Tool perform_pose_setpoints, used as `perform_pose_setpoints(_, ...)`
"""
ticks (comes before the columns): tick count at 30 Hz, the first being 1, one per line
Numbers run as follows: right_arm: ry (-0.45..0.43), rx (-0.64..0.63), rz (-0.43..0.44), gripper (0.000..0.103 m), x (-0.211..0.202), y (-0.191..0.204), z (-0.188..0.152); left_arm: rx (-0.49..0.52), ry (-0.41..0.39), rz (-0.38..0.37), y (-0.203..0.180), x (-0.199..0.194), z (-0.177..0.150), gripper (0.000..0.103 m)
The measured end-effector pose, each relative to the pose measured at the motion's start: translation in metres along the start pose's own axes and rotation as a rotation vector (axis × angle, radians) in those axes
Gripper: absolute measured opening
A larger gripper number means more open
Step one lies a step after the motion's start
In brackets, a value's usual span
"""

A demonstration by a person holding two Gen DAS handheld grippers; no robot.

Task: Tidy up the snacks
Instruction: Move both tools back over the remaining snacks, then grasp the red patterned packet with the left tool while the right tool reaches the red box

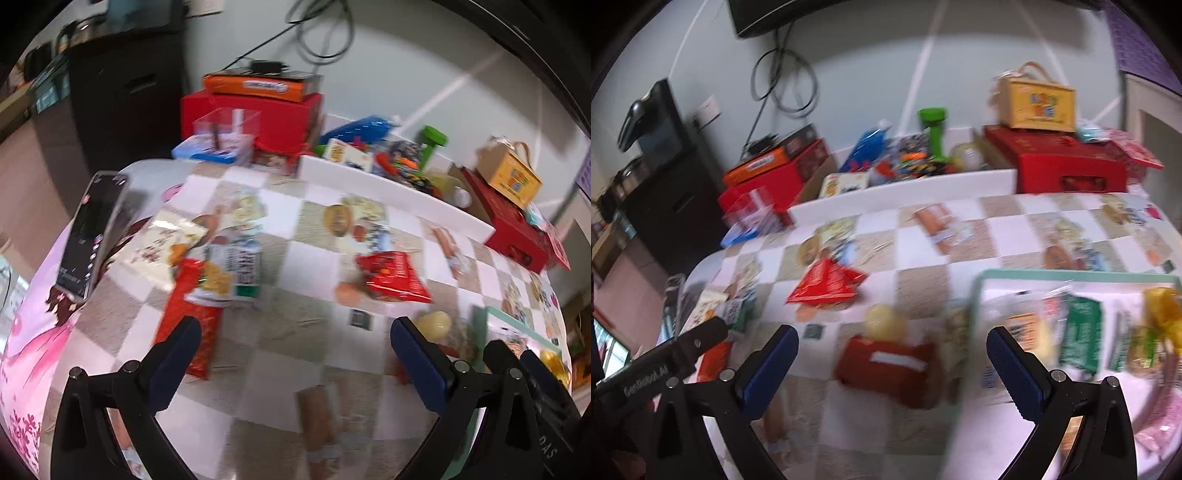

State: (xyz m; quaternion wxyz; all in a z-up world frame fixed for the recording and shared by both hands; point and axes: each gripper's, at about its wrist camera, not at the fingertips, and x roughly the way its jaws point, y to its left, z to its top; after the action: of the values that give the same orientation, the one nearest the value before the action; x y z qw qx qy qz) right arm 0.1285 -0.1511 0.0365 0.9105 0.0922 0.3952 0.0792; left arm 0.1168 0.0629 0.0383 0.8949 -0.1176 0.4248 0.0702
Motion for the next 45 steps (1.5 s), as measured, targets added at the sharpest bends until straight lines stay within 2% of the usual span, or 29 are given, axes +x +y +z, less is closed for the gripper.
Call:
perform_pose_setpoints(7,0.061,-0.08,0.039,0.102,0.024,0.024,-0.011,-0.027,0.036,0.07,0.04,0.018,-0.003,0.102)
perform_pose_setpoints(12,0.109,-0.105,0.015,0.094,0.04,0.029,-0.017,-0.051,0.086,0.092,0.063,0.042,-0.005,0.101)
perform_pose_setpoints(16,0.142,-0.112,-0.016,0.092,0.052,0.027,-0.02,-0.053,0.114,0.093,0.073,0.057,-0.003,0.09)
perform_pose_setpoints(19,0.158,-0.112,-0.025,0.092,0.059,0.027,-0.023,-0.055,0.122,0.098,0.077,0.065,-0.002,0.087)
perform_pose_setpoints(21,0.168,-0.111,-0.034,0.092,0.063,0.026,-0.024,-0.052,0.129,0.09,0.078,0.071,-0.002,0.085)
perform_pose_setpoints(23,0.177,-0.104,-0.044,0.092,0.067,0.023,-0.025,-0.052,0.146,0.09,0.077,0.077,-0.003,0.078)
perform_pose_setpoints(26,0.181,-0.098,-0.047,0.092,0.068,0.021,-0.026,-0.01,0.136,0.129,0.071,0.079,-0.003,0.071)
perform_pose_setpoints(29,0.188,-0.095,-0.048,0.092,0.07,0.02,-0.026,0.012,0.132,0.128,0.068,0.077,-0.005,0.057)
perform_pose_setpoints(31,0.192,-0.099,-0.05,0.092,0.071,0.02,-0.027,0.02,0.135,0.112,0.065,0.075,-0.006,0.052)
perform_pose_setpoints(45,0.228,-0.125,-0.02,0.091,0.074,0.028,-0.034,0.102,0.167,0.032,0.03,0.064,-0.024,0.05)
